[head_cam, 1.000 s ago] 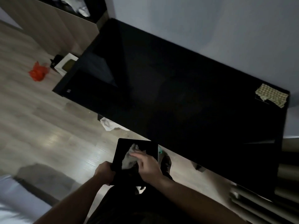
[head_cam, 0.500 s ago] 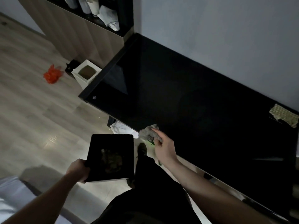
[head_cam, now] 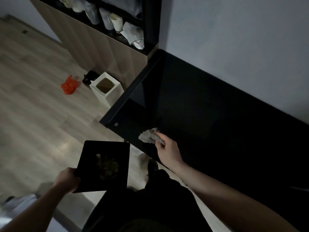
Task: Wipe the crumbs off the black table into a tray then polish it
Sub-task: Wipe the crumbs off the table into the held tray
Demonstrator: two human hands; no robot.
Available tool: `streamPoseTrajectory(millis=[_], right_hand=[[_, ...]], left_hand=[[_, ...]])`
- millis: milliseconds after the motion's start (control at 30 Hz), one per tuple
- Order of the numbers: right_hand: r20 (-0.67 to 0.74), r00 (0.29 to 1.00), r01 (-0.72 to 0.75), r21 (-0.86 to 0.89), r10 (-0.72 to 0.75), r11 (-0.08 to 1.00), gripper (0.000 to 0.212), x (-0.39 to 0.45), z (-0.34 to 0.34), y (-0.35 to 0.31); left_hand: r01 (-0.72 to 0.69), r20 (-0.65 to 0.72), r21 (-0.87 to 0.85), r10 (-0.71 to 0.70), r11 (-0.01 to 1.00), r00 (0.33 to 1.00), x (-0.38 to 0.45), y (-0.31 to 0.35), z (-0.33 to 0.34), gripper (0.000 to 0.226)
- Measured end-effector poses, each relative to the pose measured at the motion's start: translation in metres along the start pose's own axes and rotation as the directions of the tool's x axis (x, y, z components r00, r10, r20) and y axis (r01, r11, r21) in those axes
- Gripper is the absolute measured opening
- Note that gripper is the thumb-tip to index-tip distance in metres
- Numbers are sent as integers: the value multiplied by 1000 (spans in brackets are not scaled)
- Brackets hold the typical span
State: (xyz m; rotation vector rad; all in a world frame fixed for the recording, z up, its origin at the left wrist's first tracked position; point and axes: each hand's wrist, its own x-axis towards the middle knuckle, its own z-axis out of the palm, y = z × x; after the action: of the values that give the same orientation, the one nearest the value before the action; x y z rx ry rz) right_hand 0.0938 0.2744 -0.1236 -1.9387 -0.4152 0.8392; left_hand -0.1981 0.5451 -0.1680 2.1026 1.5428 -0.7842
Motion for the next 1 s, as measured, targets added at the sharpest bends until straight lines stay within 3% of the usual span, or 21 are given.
streamPoseTrajectory(millis=[233, 433, 633, 1000], right_hand=[[-13, 1000, 9, -49, -10, 999, 39, 46, 35, -40], [-167, 985, -62, -51, 53, 997, 38, 60, 95, -58], [-358, 924, -138, 20, 136, 990, 40, 50, 155, -82], [-497, 851, -135, 106, 171, 985, 47, 63, 141, -84]], left_hand=[[-12, 9, 71, 11, 997, 1000, 65, -22, -54, 24], [-98, 120, 165, 79, 981, 990, 132, -33, -91, 26], [-253, 169, 275, 212, 928, 963, 185, -22, -130, 24], [-304, 111, 416, 285, 857, 952, 259, 31, -162, 25]])
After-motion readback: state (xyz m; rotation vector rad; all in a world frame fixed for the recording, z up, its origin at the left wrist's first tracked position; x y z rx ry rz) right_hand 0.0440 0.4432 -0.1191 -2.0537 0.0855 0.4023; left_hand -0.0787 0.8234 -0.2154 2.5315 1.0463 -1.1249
